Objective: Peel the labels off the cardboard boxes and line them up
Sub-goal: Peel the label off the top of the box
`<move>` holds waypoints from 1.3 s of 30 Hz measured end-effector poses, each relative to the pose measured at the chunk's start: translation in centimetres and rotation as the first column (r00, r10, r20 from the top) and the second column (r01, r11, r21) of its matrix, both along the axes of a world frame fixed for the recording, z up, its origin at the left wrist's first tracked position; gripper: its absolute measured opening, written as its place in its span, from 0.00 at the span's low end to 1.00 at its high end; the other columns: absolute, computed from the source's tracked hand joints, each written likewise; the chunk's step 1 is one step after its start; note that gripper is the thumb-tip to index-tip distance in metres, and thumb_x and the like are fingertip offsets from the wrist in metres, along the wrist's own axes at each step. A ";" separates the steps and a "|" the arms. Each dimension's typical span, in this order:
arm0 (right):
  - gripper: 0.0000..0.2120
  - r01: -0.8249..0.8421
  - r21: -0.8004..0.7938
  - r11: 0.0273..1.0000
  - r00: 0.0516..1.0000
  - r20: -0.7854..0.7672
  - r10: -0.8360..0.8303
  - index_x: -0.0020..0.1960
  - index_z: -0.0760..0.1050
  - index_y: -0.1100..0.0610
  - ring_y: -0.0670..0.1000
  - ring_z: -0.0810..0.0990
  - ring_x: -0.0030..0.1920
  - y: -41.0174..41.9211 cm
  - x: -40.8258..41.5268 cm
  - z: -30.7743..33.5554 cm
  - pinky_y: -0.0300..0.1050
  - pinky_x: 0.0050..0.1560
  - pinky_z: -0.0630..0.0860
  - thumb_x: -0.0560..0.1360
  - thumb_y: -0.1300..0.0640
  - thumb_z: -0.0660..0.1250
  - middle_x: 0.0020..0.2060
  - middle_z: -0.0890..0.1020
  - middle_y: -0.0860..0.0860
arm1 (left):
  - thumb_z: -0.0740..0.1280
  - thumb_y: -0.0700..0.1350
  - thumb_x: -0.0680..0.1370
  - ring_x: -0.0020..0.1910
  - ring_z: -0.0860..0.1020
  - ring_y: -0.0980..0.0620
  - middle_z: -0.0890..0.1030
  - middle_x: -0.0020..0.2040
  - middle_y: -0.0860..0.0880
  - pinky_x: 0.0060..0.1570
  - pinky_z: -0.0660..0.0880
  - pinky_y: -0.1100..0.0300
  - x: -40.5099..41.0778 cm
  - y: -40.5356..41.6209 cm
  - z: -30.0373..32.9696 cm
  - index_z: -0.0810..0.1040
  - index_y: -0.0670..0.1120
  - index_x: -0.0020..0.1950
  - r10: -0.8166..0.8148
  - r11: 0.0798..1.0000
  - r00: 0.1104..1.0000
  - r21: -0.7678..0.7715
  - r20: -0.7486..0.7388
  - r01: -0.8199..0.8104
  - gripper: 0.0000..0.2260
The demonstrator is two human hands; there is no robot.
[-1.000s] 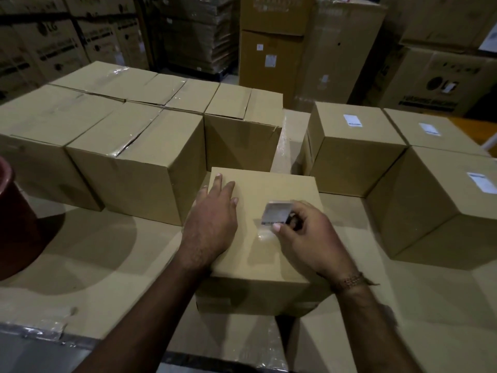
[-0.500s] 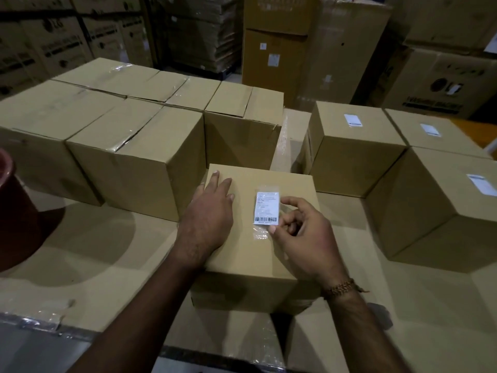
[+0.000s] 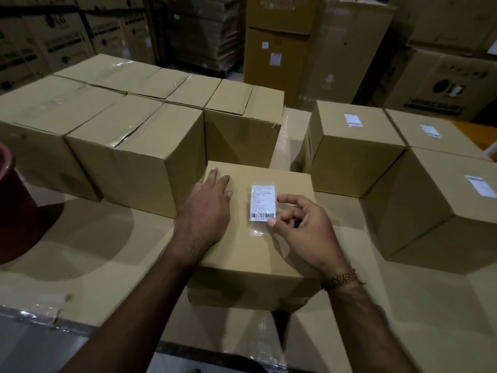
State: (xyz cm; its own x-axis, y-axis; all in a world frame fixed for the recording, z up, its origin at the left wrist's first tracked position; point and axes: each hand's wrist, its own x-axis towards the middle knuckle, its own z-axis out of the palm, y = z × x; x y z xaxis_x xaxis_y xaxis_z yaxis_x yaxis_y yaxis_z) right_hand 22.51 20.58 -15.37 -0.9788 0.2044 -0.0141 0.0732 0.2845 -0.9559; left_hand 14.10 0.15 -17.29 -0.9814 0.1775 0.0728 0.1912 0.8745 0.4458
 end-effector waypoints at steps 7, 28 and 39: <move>0.18 -0.016 -0.026 1.000 1.000 0.025 0.017 0.64 0.81 0.52 0.46 0.84 0.41 -0.3 -0.3 0.3 0.40 0.48 0.83 0.77 0.63 0.78 0.42 0.89 0.54 | 0.51 0.55 0.88 0.81 0.62 0.42 0.55 0.85 0.53 0.72 0.70 0.37 -0.2 -0.1 -0.1 0.61 0.55 0.82 -0.007 1.000 1.000 0.004 -0.007 0.007 0.22; 0.04 0.115 -0.172 0.978 0.993 0.042 -0.110 0.51 0.87 0.61 0.53 0.88 0.50 -2.9 0.0 1.7 0.62 0.59 0.84 0.80 0.63 0.73 0.49 0.90 0.52 | 0.56 0.55 0.87 0.81 0.62 0.41 0.58 0.85 0.52 0.72 0.71 0.37 0.1 -0.3 0.3 0.66 0.54 0.81 0.000 0.993 1.000 0.116 0.000 0.000 0.22; 0.04 0.281 -0.228 0.932 0.959 0.035 -0.281 0.49 0.88 0.58 0.52 0.88 0.52 -7.2 1.3 1.6 0.56 0.55 0.84 0.80 0.59 0.73 0.49 0.90 0.50 | 0.71 0.44 0.82 0.80 0.66 0.51 0.62 0.83 0.55 0.67 0.66 0.61 -0.1 -2.7 0.5 0.80 0.51 0.71 -0.059 0.812 0.995 0.584 0.081 0.001 0.17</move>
State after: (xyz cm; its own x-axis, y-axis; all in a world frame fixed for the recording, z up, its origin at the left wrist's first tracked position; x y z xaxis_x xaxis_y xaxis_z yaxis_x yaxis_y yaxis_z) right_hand 23.79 13.37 -13.73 -0.8817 0.4622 -0.0947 0.1205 0.0266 -0.9924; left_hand 13.99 -2.59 -16.83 -0.9837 0.1594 0.0833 0.1462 0.4394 0.8863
